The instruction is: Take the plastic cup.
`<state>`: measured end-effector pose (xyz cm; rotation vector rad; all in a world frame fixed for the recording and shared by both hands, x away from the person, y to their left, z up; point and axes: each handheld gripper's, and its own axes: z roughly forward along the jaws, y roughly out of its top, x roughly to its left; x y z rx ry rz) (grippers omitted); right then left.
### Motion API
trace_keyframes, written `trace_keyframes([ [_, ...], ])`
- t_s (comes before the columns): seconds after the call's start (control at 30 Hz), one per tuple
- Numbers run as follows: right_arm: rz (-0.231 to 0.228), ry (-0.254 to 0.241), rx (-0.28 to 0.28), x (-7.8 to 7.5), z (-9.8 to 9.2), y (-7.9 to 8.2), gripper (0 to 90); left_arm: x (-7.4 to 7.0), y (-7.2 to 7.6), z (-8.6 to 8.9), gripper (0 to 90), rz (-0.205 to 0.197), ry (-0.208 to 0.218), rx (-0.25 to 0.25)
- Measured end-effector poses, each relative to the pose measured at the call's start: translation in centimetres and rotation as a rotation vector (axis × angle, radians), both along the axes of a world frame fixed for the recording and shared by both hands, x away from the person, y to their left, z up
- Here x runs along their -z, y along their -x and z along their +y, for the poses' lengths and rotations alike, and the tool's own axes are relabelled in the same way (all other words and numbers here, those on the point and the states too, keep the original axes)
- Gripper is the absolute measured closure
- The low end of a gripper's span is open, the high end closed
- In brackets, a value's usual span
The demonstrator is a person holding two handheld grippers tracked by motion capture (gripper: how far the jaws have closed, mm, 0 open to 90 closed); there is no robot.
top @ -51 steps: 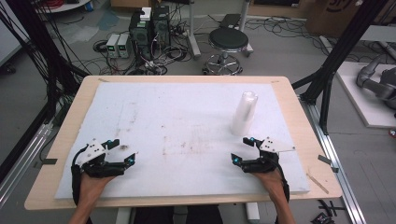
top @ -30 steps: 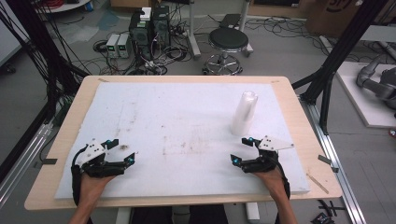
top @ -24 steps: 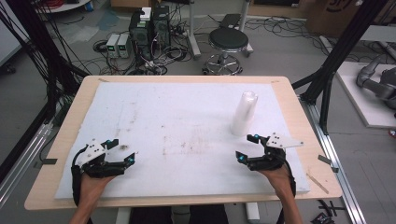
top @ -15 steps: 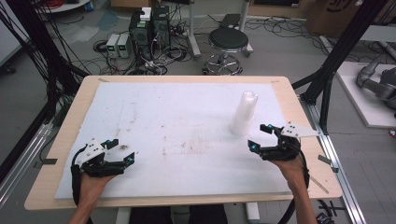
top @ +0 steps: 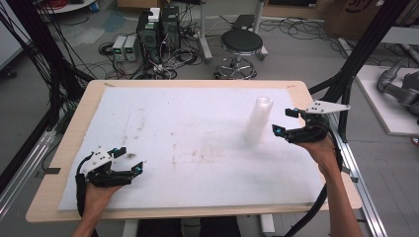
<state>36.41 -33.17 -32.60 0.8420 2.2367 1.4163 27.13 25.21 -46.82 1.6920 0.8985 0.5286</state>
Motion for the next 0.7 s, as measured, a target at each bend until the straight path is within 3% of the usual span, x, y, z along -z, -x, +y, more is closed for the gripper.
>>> trace_keyframes([
  [0.3, 0.024, 0.071, -0.033, -1.9, 0.8, -2.6, 13.6, 0.0, -0.1, 0.0, 12.4, 0.011, -0.007, 0.004],
  [0.7, 0.061, 0.095, -0.087, -2.4, 2.2, -5.7, 13.6, 0.0, -0.2, -0.1, 12.4, 0.013, -0.014, 0.005],
])
